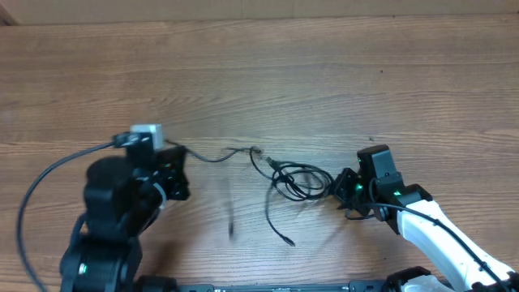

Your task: Untangle cables

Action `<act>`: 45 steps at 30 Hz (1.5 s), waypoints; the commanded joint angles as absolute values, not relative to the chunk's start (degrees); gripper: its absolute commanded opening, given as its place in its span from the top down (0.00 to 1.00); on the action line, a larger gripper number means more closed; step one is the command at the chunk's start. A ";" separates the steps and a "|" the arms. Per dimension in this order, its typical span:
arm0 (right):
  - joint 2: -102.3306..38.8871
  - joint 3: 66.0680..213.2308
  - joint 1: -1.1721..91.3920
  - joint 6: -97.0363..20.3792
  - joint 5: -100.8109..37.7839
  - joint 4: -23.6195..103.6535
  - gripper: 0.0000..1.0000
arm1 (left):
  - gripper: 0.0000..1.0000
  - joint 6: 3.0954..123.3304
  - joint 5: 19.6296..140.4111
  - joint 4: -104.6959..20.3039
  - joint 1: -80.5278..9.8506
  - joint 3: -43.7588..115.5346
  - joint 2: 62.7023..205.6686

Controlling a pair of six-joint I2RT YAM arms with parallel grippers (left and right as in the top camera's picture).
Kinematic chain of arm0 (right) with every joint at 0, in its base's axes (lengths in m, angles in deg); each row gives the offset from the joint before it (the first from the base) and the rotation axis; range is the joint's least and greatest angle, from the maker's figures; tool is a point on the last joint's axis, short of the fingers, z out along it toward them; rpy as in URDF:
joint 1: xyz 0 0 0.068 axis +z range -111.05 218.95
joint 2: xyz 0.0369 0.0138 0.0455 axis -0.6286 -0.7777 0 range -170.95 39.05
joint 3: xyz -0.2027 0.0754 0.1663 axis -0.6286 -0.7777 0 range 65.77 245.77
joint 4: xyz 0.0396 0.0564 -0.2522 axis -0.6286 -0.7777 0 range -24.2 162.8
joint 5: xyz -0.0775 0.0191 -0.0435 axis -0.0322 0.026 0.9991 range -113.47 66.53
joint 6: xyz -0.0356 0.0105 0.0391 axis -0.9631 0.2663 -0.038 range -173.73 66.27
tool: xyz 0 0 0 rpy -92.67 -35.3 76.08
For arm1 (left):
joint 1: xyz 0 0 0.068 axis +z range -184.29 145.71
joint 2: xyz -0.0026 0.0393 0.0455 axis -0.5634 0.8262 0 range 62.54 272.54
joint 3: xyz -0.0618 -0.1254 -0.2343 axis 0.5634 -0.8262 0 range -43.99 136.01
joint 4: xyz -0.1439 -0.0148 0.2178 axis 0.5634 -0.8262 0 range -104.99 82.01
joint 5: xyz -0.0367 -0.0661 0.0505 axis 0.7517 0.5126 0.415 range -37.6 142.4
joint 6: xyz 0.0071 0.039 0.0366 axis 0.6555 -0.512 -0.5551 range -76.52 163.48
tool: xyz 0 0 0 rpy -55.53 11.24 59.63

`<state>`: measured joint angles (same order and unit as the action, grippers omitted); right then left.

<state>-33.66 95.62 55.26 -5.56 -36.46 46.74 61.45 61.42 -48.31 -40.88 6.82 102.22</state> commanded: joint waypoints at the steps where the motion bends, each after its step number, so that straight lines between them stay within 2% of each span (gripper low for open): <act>1: -33.72 95.40 54.98 -4.01 -29.43 45.54 0.96 | 0.96 63.99 48.68 -49.81 -40.51 7.61 99.01; 5: -33.72 95.40 54.98 -0.73 -26.48 43.11 0.95 | 0.96 72.05 37.09 -53.27 -40.51 7.61 95.33; 7: -33.72 95.40 55.00 -0.80 -26.65 43.92 0.88 | 0.96 73.74 36.13 -54.64 -40.53 7.61 94.15; 8: -33.72 95.40 55.00 -0.82 -26.83 44.42 0.86 | 0.93 73.69 36.77 -55.08 -40.53 7.61 93.96; 10: -33.72 95.40 55.00 -2.77 -28.79 46.21 0.84 | 0.79 73.69 38.73 -56.48 -40.53 7.58 94.05; 12: -33.72 95.40 55.00 -8.49 -34.26 50.04 0.83 | 0.72 73.69 41.33 -58.27 -40.53 7.58 94.50; 13: -33.72 95.40 55.00 -11.12 -37.54 52.27 0.83 | 0.69 73.72 42.58 -59.28 -40.53 7.58 94.90; 15: -33.72 95.40 55.00 -17.91 -47.33 58.56 0.82 | 0.55 73.72 44.85 -60.74 -40.53 7.52 95.95; 16: -33.72 95.40 55.00 -23.92 -56.00 62.54 0.82 | 0.45 73.72 45.70 -61.29 -40.55 7.52 96.54; 17: -33.72 95.40 55.00 -29.94 -66.28 66.54 0.82 | 0.41 73.72 46.36 -61.57 -40.55 7.52 97.17; 19: -33.72 95.40 55.00 -36.86 -83.52 73.45 0.81 | 0.39 73.74 46.78 -61.79 -40.68 7.52 98.39; 21: -33.72 95.40 55.00 -37.69 -90.93 78.10 0.82 | 0.38 73.72 47.58 -61.77 -40.68 7.50 99.64; 23: -33.72 95.40 55.00 -37.48 -89.42 78.80 0.80 | 0.37 73.76 49.44 -61.73 -40.68 7.52 100.89; 24: -33.72 95.40 55.00 -37.21 -84.64 76.53 0.71 | 0.35 73.74 51.43 -61.68 -40.68 7.52 101.96; 25: -33.72 95.40 55.00 -36.54 -81.51 74.96 0.67 | 0.33 73.72 52.68 -61.70 -40.68 7.50 102.66; 28: -33.74 95.40 55.00 -29.70 -69.62 68.18 0.62 | 0.27 73.69 57.35 -61.75 -40.68 7.50 105.30; 37: -33.74 95.40 55.00 -14.02 -48.75 53.21 0.56 | 0.27 73.19 67.41 -60.65 -40.73 7.47 116.06; 42: -33.74 95.40 55.00 -7.31 -37.67 48.36 0.55 | 0.28 66.72 76.59 -57.92 -42.04 7.47 122.52; 45: -33.74 95.40 55.00 -5.70 -35.59 48.66 0.46 | 0.29 66.35 77.79 -55.67 -44.40 7.47 125.69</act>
